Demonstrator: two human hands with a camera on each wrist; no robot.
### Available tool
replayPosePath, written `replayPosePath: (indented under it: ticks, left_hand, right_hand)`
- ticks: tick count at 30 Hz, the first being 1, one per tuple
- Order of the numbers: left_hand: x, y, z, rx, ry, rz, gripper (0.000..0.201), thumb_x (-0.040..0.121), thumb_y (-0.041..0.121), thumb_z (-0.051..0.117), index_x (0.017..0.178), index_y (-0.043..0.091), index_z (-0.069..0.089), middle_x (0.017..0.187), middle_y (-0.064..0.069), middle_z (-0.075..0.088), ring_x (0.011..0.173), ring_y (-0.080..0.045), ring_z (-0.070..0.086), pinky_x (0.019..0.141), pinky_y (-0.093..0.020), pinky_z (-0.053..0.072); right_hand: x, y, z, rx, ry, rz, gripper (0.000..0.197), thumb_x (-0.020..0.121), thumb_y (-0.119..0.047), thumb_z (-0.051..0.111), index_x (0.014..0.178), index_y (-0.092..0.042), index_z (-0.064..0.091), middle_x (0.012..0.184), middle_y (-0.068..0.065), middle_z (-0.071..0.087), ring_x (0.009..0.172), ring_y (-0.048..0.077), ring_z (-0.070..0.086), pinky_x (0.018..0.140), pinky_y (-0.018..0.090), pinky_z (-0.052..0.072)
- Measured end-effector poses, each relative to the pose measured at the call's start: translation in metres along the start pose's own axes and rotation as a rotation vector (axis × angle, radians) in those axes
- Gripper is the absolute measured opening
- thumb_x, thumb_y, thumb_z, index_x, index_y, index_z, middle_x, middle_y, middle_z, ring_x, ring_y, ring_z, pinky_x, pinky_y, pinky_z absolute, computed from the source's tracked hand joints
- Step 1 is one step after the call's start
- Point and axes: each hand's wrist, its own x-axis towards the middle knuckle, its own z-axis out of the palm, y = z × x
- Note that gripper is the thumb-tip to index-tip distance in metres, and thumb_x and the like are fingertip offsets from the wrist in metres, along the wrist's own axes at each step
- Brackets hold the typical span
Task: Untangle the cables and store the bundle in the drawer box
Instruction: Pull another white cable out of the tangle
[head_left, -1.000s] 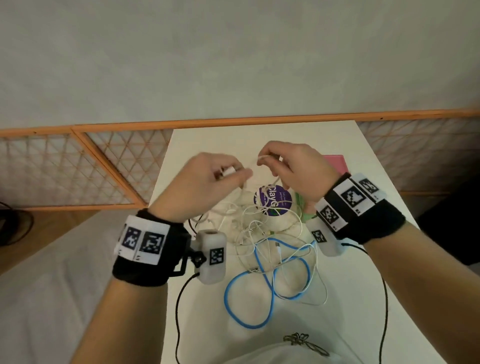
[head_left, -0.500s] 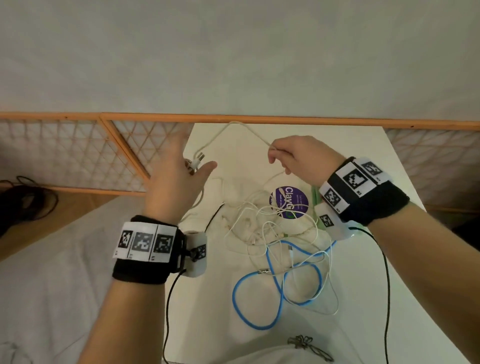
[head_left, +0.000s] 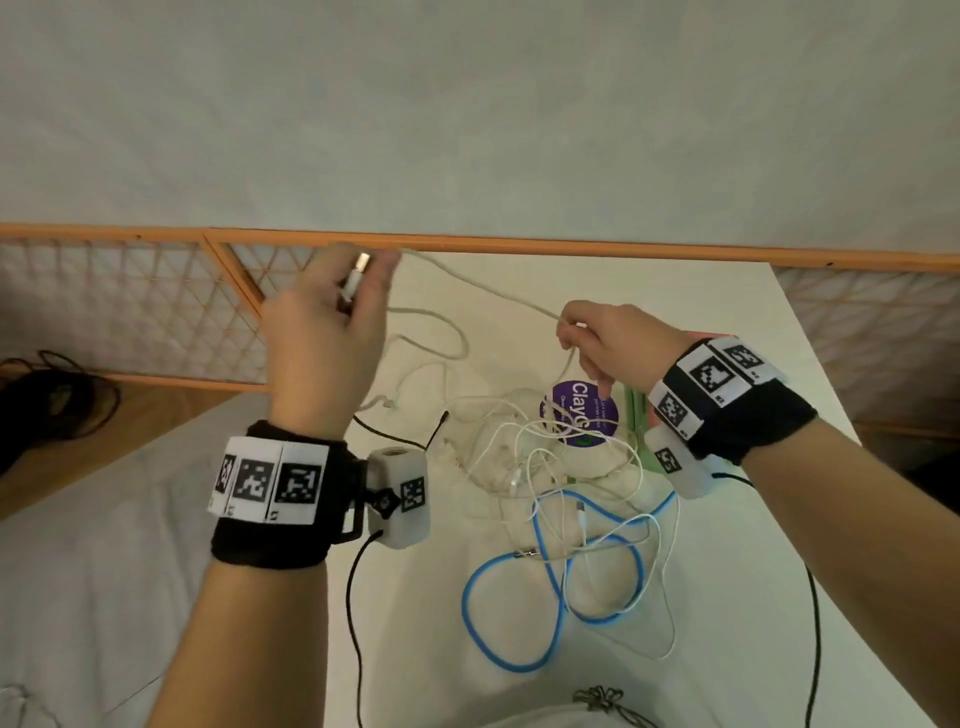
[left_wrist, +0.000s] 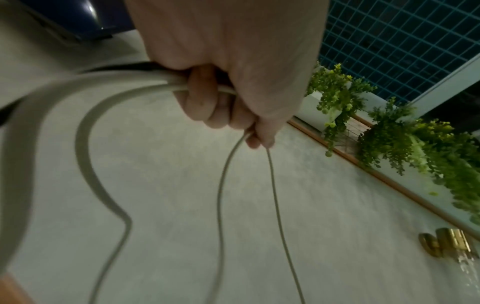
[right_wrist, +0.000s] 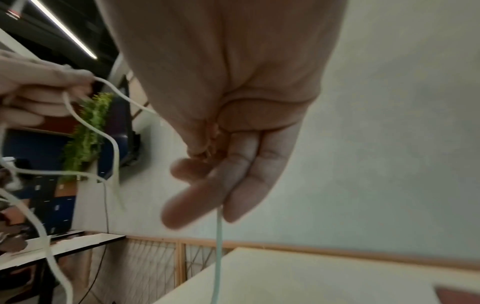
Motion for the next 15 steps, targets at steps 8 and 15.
replayPosePath:
  ticks: [8, 15]
  left_hand:
    - [-0.007, 0.008, 0.01, 0.297, -0.34, 0.074, 0.078, 0.093, 0.039, 0.058, 0.152, 0.035, 0.007, 0.056, -0.001, 0.055, 0.05, -0.016, 0.053, 0.05, -0.029, 0.043]
    - [-0.007, 0.015, 0.041, 0.19, -0.366, 0.173, 0.029, 0.096, 0.039, 0.053, 0.09, 0.013, 0.064, 0.049, 0.009, 0.048, 0.042, -0.003, 0.05, 0.043, -0.021, 0.037]
  right_hand:
    - [-0.003, -0.011, -0.003, -0.148, 0.045, -0.039, 0.031, 0.1, -0.03, 0.031, 0.082, -0.012, 0.049, 0.067, 0.006, 0.058, 0.053, 0.029, 0.062, 0.065, 0.038, 0.049]
    - [-0.013, -0.034, -0.012, -0.186, 0.056, -0.192, 0.026, 0.098, -0.035, 0.035, 0.088, -0.017, 0.051, 0.061, -0.002, 0.059, 0.051, 0.022, 0.066, 0.061, 0.034, 0.048]
